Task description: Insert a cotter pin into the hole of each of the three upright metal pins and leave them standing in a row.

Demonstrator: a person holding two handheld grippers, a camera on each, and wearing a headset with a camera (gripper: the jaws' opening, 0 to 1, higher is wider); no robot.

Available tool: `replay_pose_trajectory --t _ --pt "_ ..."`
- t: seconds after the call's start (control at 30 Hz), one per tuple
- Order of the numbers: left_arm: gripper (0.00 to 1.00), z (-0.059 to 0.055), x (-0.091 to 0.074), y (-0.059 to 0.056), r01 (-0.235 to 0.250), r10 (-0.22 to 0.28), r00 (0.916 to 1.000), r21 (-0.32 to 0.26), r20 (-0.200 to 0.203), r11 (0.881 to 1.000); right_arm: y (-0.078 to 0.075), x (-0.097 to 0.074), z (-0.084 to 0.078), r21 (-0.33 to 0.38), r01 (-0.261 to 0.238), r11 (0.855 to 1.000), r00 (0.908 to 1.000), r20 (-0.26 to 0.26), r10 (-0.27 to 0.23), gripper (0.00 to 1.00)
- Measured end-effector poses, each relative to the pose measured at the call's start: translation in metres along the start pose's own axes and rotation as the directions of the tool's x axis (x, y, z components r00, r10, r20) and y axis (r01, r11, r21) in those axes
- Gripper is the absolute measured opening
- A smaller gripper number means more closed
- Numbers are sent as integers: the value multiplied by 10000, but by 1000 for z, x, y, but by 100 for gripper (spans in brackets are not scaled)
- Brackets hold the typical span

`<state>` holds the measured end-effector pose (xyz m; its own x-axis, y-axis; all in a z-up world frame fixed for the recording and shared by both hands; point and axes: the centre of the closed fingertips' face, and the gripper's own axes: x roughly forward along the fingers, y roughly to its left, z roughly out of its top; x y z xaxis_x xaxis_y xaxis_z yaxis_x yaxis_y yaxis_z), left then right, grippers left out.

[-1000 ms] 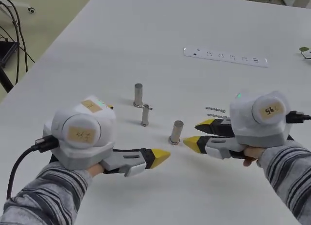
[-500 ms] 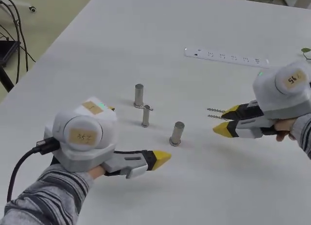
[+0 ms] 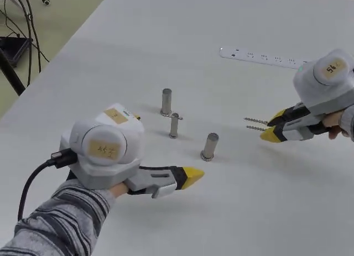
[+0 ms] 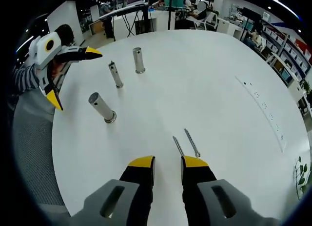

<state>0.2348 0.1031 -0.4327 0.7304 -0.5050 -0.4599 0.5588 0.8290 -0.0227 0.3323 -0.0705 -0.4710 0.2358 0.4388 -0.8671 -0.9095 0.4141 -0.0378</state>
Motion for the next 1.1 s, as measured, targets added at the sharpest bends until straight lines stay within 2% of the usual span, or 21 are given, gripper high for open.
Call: replay_pose_trajectory --t 0.13,0.27,0.63,0.93,1.1 --pt "95 -1 1 -1 58 -59 10000 -162 -20 9999 -15 5 -2 -335 80 9994 9997 -234 -88 15" --pt "95 -1 1 -1 93 -94 9999 -213 -44 9997 -19 10 -5 -352 -22 9994 9993 -371 9 13" --pt "94 -2 2 -2 157 -159 9999 -323 -56 9994 -21 19 -11 -365 -296 9989 9975 -656 272 11" --pt "93 -2 2 -3 215 -218 9997 -328 -91 9992 -19 19 -16 -755 -591 9954 9919 -1172 500 6" --pt "93 -3 2 -3 206 -210 9997 -329 -119 9992 -18 18 -17 -1043 -577 9929 9901 -1333 436 3"
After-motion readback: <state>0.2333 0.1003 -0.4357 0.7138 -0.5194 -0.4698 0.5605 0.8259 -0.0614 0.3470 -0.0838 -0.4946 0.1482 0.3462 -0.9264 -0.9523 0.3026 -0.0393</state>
